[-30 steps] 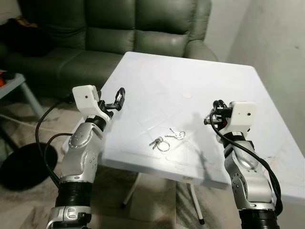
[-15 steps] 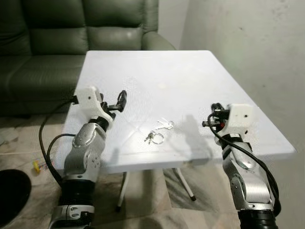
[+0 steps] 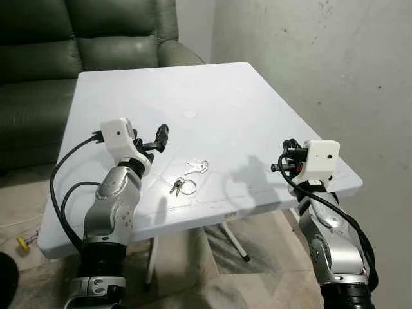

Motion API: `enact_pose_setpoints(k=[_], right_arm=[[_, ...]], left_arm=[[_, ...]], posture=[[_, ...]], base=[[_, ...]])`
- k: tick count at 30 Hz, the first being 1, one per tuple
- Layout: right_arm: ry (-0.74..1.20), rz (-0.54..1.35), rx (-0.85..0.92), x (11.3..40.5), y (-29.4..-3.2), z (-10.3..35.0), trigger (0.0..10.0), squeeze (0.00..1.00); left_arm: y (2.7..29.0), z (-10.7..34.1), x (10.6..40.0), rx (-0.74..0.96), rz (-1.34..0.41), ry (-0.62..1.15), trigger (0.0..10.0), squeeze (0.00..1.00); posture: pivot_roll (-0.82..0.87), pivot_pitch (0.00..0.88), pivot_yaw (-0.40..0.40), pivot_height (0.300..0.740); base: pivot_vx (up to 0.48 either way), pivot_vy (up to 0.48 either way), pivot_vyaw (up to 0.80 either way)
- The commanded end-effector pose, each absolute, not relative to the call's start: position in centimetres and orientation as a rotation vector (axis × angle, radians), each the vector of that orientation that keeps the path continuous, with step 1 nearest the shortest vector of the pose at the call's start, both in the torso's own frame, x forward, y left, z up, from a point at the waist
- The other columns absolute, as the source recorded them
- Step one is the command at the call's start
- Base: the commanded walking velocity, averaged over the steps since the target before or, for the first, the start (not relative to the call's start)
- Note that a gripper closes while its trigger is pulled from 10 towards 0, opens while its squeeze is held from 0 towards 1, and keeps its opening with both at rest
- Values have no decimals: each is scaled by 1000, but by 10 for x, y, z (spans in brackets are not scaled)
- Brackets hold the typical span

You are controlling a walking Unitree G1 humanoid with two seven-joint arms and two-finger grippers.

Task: Hang keys on a hook

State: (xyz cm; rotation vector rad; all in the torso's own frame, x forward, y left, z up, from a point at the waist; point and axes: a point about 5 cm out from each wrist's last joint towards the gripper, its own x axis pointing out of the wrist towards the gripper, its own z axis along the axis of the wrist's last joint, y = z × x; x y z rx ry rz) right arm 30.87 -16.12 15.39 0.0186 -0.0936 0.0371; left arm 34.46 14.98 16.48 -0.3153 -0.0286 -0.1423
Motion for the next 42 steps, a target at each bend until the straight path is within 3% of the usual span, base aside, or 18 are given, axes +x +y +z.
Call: enact_pose_setpoints(k=[1, 24, 42], right_arm=[[-107, 40, 15, 309, -161, 159, 10000, 0], [-108, 35, 28, 312, -160, 161, 10000, 0], [-98, 34, 35, 310, -160, 159, 10000, 0]], left_arm=[[150, 171, 345, -289, -156, -51, 10000, 0], [147, 177, 339, -273, -225, -108, 10000, 0], [153, 171, 345, -309, -113, -32, 10000, 0]], posture=[[-66, 0, -43, 740], [-58, 0, -45, 740], [-57, 0, -45, 740]], base=[[0, 0, -725], [0, 0, -725], [0, -53, -727]])
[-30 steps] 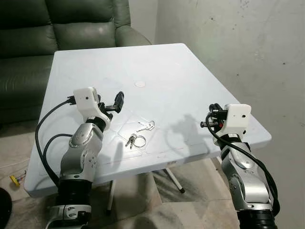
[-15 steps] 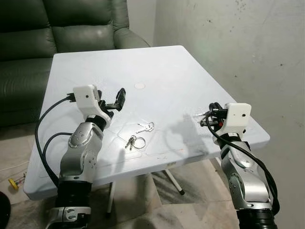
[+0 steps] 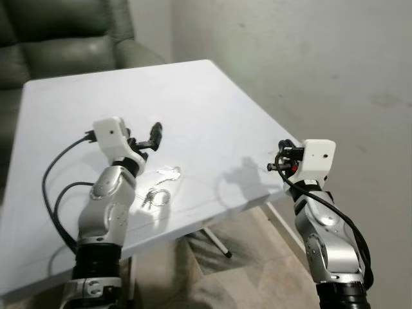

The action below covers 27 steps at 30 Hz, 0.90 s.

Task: Hang keys on a hook

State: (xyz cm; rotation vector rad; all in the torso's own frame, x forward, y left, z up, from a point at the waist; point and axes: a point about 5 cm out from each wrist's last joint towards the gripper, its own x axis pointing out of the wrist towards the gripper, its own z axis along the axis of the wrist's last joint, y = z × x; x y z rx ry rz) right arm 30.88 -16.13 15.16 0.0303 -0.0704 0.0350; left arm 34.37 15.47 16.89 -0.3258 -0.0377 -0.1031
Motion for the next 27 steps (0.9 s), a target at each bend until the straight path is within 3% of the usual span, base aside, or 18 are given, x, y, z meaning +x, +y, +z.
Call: enact_pose_setpoints(k=[1, 27], right_arm=[[-98, 34, 35, 309, -160, 159, 10000, 0], [-102, 34, 24, 309, -162, 161, 10000, 0]], left_arm=[[153, 171, 345, -310, -111, -31, 10000, 0], [151, 169, 342, -232, -138, -14, 10000, 0]], posture=[[-57, 1, -46, 740], [-62, 0, -46, 740]], base=[[0, 0, -725], [0, 0, -727]])
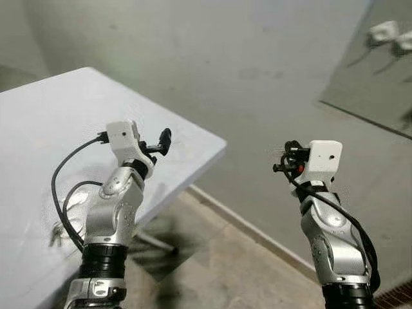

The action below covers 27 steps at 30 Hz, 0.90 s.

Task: Hang keys on a hook

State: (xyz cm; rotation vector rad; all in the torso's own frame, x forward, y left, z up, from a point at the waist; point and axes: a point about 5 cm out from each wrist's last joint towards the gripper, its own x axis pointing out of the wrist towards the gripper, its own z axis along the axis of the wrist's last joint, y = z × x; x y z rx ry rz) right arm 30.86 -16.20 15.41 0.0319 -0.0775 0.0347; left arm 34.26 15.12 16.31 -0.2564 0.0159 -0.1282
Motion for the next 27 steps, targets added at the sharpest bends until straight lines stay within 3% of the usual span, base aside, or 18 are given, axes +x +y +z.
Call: enact_pose_setpoints(k=[1, 27], right_arm=[[-102, 35, 24, 308, -162, 161, 10000, 0], [-107, 43, 18, 308, -161, 160, 10000, 0]], left_arm=[[151, 169, 341, -227, -136, -18, 10000, 0], [150, 172, 343, -179, -115, -55, 10000, 0]], posture=[[-62, 0, -46, 740], [-66, 0, -45, 740]], base=[[0, 0, -725], [0, 0, -728]])
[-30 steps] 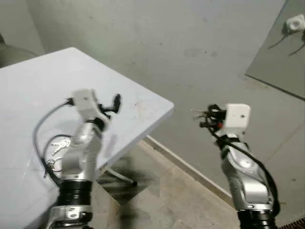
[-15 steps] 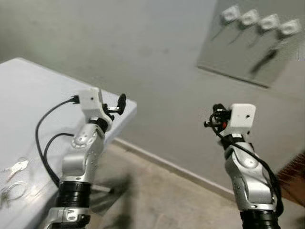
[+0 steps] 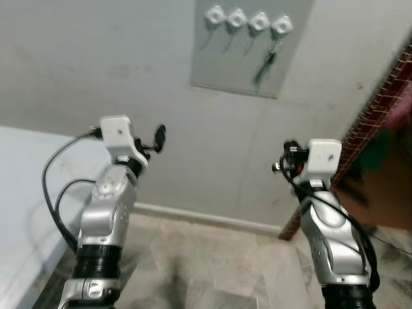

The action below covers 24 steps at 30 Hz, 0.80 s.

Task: Hang keys on a hook

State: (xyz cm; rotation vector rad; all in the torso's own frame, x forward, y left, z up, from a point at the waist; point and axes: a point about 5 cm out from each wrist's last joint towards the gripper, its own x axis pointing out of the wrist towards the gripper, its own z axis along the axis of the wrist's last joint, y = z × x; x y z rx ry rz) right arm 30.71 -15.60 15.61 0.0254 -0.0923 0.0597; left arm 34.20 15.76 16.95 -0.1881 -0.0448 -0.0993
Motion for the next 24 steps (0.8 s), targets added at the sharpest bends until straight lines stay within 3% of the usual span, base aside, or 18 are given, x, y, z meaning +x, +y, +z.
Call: enact_pose_setpoints(k=[1, 12, 24], right_arm=[[-107, 44, 18, 308, -161, 161, 10000, 0], [-111, 36, 20, 308, -162, 162, 10000, 0], [-96, 16, 7, 308, -164, 160, 10000, 0]], left_arm=[[150, 172, 343, -179, -115, -55, 10000, 0], [147, 170, 342, -192, -108, -45, 10000, 0], [147, 166, 341, -238, -95, -17, 10000, 0]], posture=[[-66, 0, -45, 740], [-62, 0, -55, 740], [-66, 0, -57, 740]], base=[[0, 0, -725], [0, 0, -724], [0, 0, 0]])
